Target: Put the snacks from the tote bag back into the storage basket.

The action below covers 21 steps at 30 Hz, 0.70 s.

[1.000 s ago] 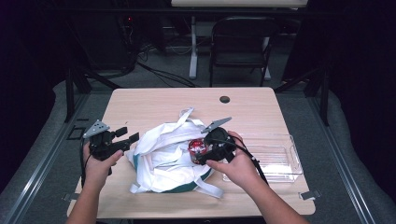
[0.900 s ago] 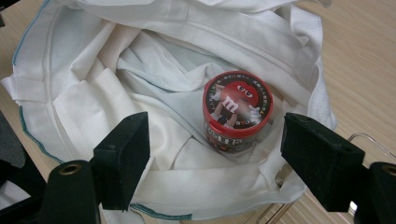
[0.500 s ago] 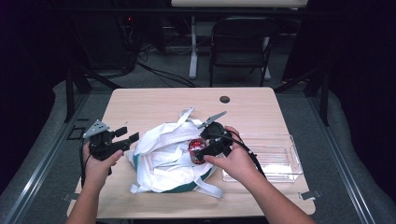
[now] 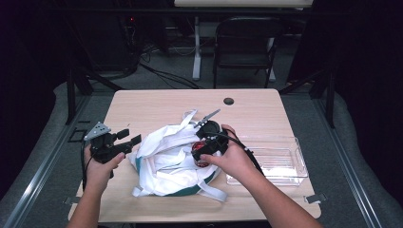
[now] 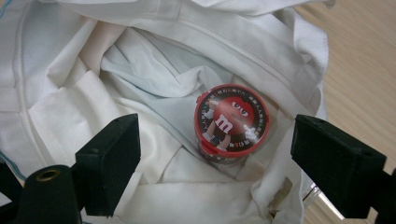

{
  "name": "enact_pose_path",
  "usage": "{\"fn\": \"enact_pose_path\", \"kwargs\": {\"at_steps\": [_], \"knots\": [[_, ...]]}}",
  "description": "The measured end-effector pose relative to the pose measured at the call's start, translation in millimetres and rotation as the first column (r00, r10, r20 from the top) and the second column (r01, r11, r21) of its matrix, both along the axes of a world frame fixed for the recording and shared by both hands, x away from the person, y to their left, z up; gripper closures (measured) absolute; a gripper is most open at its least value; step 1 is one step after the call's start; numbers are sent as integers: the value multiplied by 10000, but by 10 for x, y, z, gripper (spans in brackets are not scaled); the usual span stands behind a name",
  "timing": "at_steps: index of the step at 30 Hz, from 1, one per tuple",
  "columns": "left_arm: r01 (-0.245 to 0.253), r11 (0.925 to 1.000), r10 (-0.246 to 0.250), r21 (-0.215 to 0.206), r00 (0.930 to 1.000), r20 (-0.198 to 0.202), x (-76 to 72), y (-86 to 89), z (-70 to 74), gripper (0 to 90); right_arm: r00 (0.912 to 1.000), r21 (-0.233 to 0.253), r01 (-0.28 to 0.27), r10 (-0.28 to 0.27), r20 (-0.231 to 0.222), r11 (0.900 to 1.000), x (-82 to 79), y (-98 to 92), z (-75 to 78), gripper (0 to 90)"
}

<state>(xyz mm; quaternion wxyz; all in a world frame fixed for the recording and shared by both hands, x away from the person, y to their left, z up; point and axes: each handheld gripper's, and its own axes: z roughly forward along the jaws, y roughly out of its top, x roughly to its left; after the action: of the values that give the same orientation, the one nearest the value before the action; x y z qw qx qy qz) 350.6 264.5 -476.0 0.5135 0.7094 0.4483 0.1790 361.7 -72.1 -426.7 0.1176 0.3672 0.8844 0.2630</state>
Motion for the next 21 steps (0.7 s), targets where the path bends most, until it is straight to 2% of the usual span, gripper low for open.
{"fn": "enact_pose_path", "kwargs": {"at_steps": [5, 7, 9, 10, 12, 13, 15, 19, 21], "knots": [[2, 10000, -2, 10, 10000, -18, 1, 4, 1, 369, 9998, -325, -15, 8, -218, 9995, 80, 59, -65, 151], [1, 10000, -1, 27, 10000, -27, 1, 4, 1, 369, 9993, -595, 48, -70, -373, 9982, 129, 92, -106, 147], [5, 10000, -5, 28, 10000, -25, 1, 3, 0, 370, 9991, -601, 91, -116, -400, 9982, 143, 105, -125, 146], [18, 10000, -18, 30, 10000, -13, 3, 2, -2, 369, 9985, -864, 18, -65, -538, 9963, 184, 127, -149, 144], [15, 10000, -14, 21, 10000, -13, 3, 0, -2, 369, 9985, -835, 70, -115, -528, 9965, 193, 138, -165, 144], [12, 10000, -12, 11, 10000, -14, 3, -1, -3, 370, 9977, -1052, 19, -90, -673, 9944, 226, 163, -178, 141], [15, 10000, -15, 7, 10000, -14, 4, 0, -3, 370, 9970, -1179, -3, -89, -772, 9930, 246, 185, -188, 139], [29, 10000, -29, 2, 10000, -24, 6, -3, -7, 369, 9954, -1155, 8, -119, -955, 9933, 299, 234, -238, 113], [40, 10000, -40, 26, 10000, -14, 5, 0, -4, 370, 9936, -1330, -73, -78, -1127, 9911, 341, 245, -252, 110]]}}
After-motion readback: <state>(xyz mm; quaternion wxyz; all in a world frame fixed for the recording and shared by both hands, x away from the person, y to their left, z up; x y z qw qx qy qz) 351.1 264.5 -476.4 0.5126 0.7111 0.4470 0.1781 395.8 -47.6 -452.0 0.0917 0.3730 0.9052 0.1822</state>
